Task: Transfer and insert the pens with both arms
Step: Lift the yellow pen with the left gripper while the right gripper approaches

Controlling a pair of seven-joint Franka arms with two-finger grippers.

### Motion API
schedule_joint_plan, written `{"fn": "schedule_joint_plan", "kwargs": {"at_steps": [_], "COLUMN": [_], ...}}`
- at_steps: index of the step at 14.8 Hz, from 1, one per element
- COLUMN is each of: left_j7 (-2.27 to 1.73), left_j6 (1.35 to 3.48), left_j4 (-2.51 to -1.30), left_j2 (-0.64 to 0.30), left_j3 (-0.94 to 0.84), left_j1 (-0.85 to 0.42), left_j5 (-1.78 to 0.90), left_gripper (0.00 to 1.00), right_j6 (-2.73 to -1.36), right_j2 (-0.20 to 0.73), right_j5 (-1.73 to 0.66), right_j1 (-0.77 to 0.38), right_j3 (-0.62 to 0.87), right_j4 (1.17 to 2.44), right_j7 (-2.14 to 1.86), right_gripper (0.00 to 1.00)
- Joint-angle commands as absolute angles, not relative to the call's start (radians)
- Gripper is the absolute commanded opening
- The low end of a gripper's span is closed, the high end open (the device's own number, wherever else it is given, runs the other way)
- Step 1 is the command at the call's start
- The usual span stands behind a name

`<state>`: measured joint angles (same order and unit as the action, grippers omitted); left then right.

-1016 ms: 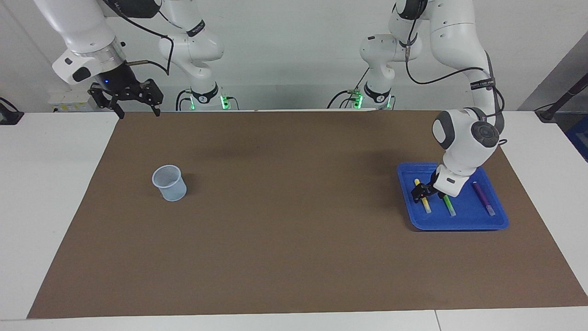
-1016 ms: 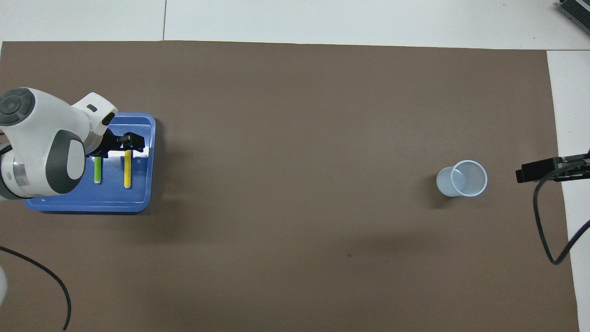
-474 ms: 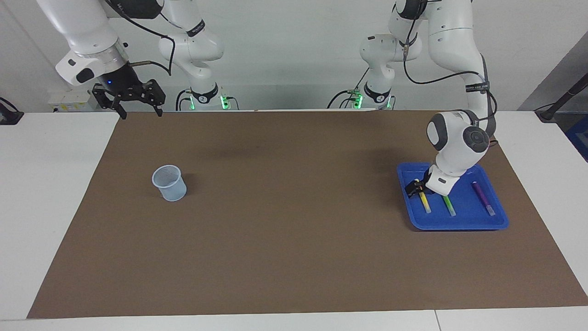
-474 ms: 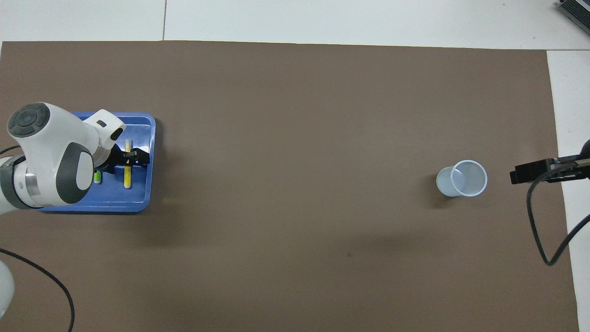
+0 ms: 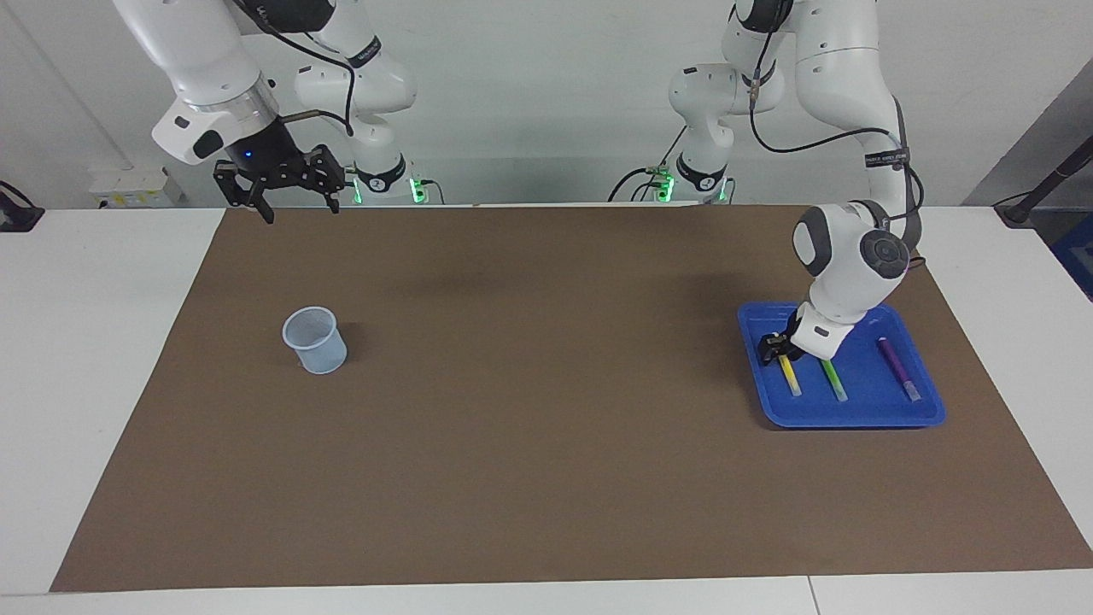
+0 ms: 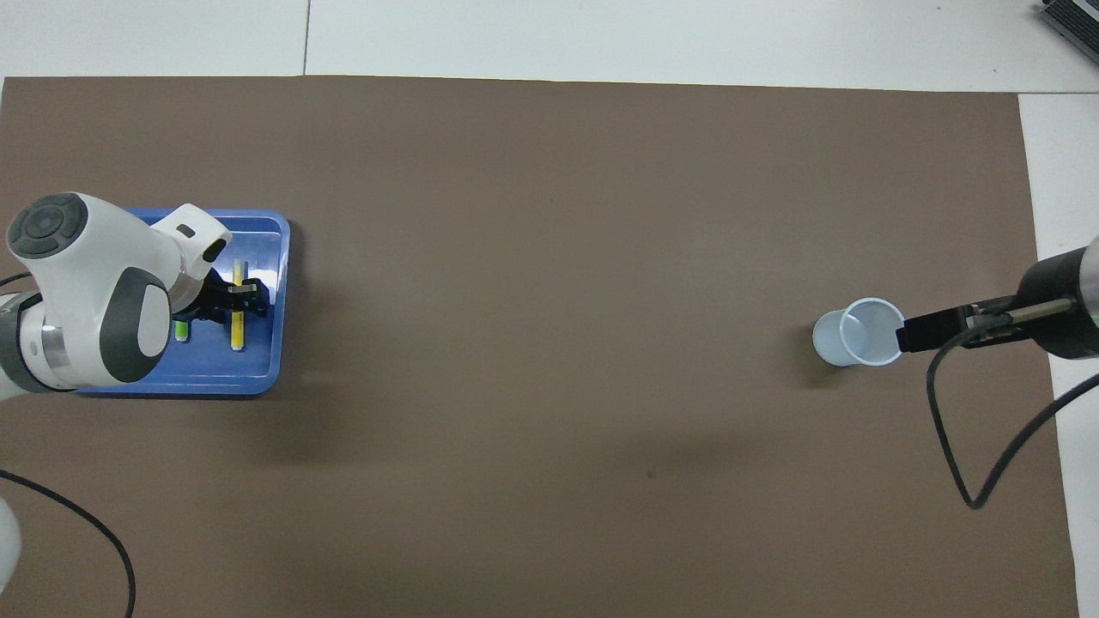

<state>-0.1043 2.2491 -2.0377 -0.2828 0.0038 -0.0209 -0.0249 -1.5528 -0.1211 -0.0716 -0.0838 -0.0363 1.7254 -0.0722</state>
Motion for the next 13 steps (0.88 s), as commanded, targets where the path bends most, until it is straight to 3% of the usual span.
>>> {"fn": "schedule_joint_plan", "kwargs": {"at_steps": [1,3,4,9,13], "left_j7": [-0.101,-0.107,-0.110,-0.158,-0.219], "left_j6": [2.269,2.267,2.267,2.194,2.013], "left_j4": [-2.077,-2.077,-2.077,-2.033,-1.912], "left_j2": [-0.268,-0.267,-0.267,-0.268,-0.261], "left_j3": [0.015,0.015,0.015,0.015,0.012], "left_j1": [-0.021,-0.021,-0.026,-0.032,-0.054], "left_j5": [-0.009,-0.009,-0.009,-0.011,-0.012], "left_gripper": [0.23,0.04,0.00,0.00,0.00], "right_j6": [-1.554,-1.552,-1.554,-1.597,-1.651], "right_j2": [-0.140,-0.137,-0.133,-0.133,-0.138], "right_j5": [-0.106,-0.113,-0.117,-0.194,-0.248], "right_j1": [-0.081,-0.104,-0.107,-0.129,-0.166], "right_j3": [-0.037,-0.037,-0.035,-0.035,-0.037], "right_j4": [1.764,1.769,1.769,1.804,1.836], "right_j7": [-0.057,-0.057,-0.057,-0.057,0.014], "right_gripper": [1.00,1.00,1.00,1.00,1.00]}}
